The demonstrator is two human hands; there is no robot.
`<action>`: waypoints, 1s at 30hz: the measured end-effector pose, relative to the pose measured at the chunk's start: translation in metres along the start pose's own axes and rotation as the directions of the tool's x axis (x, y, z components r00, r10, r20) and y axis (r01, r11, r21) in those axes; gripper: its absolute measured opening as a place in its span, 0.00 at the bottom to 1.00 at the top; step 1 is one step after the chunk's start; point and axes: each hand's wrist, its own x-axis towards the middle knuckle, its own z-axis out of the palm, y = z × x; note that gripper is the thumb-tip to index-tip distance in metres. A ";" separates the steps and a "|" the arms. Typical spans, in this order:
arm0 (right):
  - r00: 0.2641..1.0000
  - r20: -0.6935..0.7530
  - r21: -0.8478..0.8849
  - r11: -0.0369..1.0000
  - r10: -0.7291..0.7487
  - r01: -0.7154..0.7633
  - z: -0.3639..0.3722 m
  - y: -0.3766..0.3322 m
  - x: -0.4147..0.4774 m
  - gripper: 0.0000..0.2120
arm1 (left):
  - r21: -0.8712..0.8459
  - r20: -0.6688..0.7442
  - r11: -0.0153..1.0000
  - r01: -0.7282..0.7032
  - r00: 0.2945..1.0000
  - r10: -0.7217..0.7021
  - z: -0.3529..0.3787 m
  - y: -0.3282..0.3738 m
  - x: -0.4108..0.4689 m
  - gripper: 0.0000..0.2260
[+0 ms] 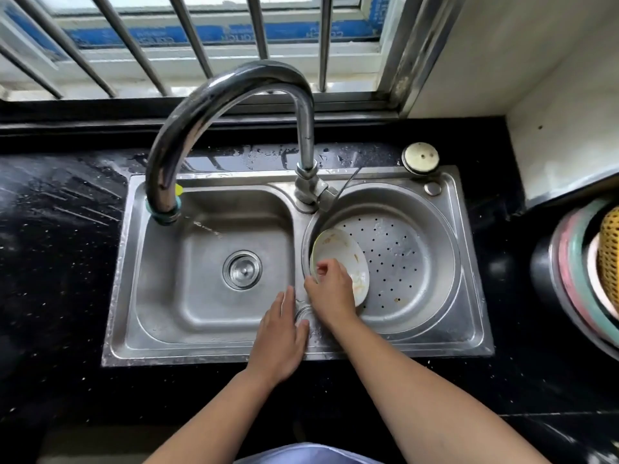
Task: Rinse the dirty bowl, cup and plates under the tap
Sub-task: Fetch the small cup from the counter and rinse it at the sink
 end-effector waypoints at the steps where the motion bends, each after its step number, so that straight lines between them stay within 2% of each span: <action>1: 0.999 -0.043 -0.057 0.998 -0.008 0.005 -0.001 -0.002 -0.003 0.16 | -0.023 -0.021 1.000 0.008 1.000 -0.008 -0.006 -0.004 -0.005 0.31; 2: 0.991 -0.119 -0.131 0.991 -0.055 0.040 -0.001 -0.005 -0.009 0.17 | -0.054 -0.051 0.998 0.023 0.998 -0.026 -0.014 -0.010 -0.010 0.29; 4: 0.933 -0.226 -0.252 0.942 -0.279 0.221 0.003 -0.013 -0.025 0.14 | -0.150 -0.159 0.987 0.055 0.984 -0.079 -0.031 -0.026 -0.028 0.23; 5: 0.902 -0.194 -0.264 0.906 -0.386 0.331 0.010 -0.019 -0.036 0.11 | -0.194 -0.233 0.979 0.066 0.966 -0.111 -0.040 -0.036 -0.040 0.20; 7: 0.875 0.053 -0.174 0.859 -0.481 0.482 0.031 -0.031 -0.062 0.06 | -0.259 -0.353 0.958 0.122 0.911 -0.211 -0.058 -0.062 -0.073 0.14; 9: 0.812 0.406 -0.081 0.869 -0.419 0.489 0.060 -0.040 -0.091 0.05 | -0.345 -0.374 0.908 0.239 0.852 -0.366 -0.070 -0.093 -0.118 0.08; 10: 0.743 0.562 -0.079 0.871 -0.362 0.485 0.075 -0.043 -0.106 0.07 | -0.416 -0.322 0.851 0.320 0.824 -0.467 -0.072 -0.110 -0.142 0.07; 12: 0.575 0.790 -0.138 0.852 -0.213 0.506 0.103 -0.048 -0.132 0.10 | -0.582 -0.122 0.647 0.492 0.734 -0.668 -0.064 -0.143 -0.193 0.10; 14: 0.449 0.890 -0.205 0.805 -0.083 0.556 0.128 -0.052 -0.158 0.10 | -0.670 0.045 0.442 0.596 0.626 -0.778 -0.044 -0.174 -0.250 0.11; 16: 0.402 0.915 -0.259 0.725 -0.027 0.639 0.149 -0.057 -0.183 0.11 | -0.708 0.131 0.281 0.647 0.512 -0.849 -0.017 -0.201 -0.306 0.13; 19: 0.381 0.924 -0.286 0.612 -0.027 0.738 0.180 -0.067 -0.219 0.12 | -0.735 0.242 0.069 0.674 0.356 -0.902 0.029 -0.233 -0.377 0.13; 23: 0.388 0.922 -0.333 0.496 -0.008 0.802 0.232 -0.076 -0.260 0.12 | -0.738 0.343 -0.090 0.668 0.258 -0.903 0.069 -0.280 -0.449 0.11; 25: 0.424 0.905 -0.392 0.449 0.034 0.803 0.259 -0.077 -0.275 0.13 | -0.752 0.353 -0.119 0.649 0.242 -0.904 0.074 -0.311 -0.476 0.11; 27: 0.489 0.869 -0.475 0.409 0.077 0.779 0.283 -0.077 -0.286 0.13 | -0.762 0.353 -0.120 0.636 0.253 -0.901 0.068 -0.347 -0.495 0.11; 30: 0.610 0.785 -0.604 0.357 0.112 0.712 0.309 -0.079 -0.300 0.13 | -0.799 0.316 -0.057 0.598 0.337 -0.887 0.036 -0.397 -0.505 0.10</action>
